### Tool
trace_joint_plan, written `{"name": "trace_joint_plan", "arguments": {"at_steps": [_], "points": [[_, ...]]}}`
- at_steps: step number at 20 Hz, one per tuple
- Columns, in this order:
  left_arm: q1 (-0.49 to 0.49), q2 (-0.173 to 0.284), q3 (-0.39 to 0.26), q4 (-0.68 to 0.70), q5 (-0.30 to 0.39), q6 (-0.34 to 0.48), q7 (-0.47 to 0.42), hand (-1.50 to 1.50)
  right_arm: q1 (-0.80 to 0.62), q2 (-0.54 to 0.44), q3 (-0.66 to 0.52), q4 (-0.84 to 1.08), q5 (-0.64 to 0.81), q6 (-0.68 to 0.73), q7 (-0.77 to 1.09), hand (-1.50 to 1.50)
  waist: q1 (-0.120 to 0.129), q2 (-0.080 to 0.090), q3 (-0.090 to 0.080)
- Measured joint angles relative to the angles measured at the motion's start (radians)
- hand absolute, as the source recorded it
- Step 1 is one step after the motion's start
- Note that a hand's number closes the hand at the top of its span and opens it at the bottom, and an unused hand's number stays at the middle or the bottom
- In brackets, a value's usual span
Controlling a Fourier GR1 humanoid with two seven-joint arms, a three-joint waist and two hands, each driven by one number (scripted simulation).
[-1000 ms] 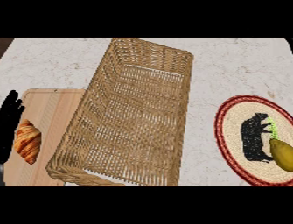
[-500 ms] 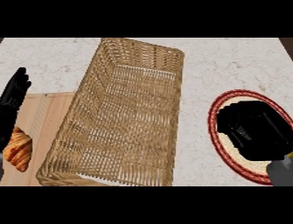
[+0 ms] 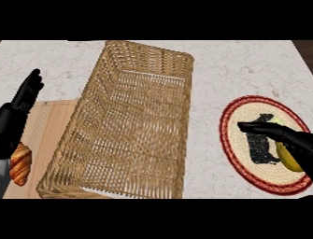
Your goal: Pick the lemon from the placemat and place it in the basket
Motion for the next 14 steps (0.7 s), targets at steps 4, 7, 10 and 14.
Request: {"name": "trace_joint_plan", "arguments": {"at_steps": [4,7,10,14], "points": [[-0.010,-0.001,-0.006,0.000,-0.002,-0.010,-0.003,0.00,-0.079,-0.197,-0.095,-0.028,0.116,0.048,0.098,-1.50,0.012,0.002,-0.002],[-0.019,-0.006,-0.012,0.010,-0.006,-0.016,-0.010,0.00,-0.134,-0.358,-0.120,-0.040,0.160,0.166,0.142,-1.50,0.023,0.006,-0.002],[-0.036,-0.009,-0.014,0.014,-0.005,-0.024,-0.010,0.00,-0.180,-0.498,-0.123,-0.024,0.165,0.310,0.158,-1.50,0.037,0.010,-0.002],[-0.065,-0.020,-0.016,0.030,-0.013,-0.026,-0.005,0.00,-0.240,-0.634,-0.124,0.035,0.135,0.496,0.147,-1.50,0.047,0.014,0.000]]}}
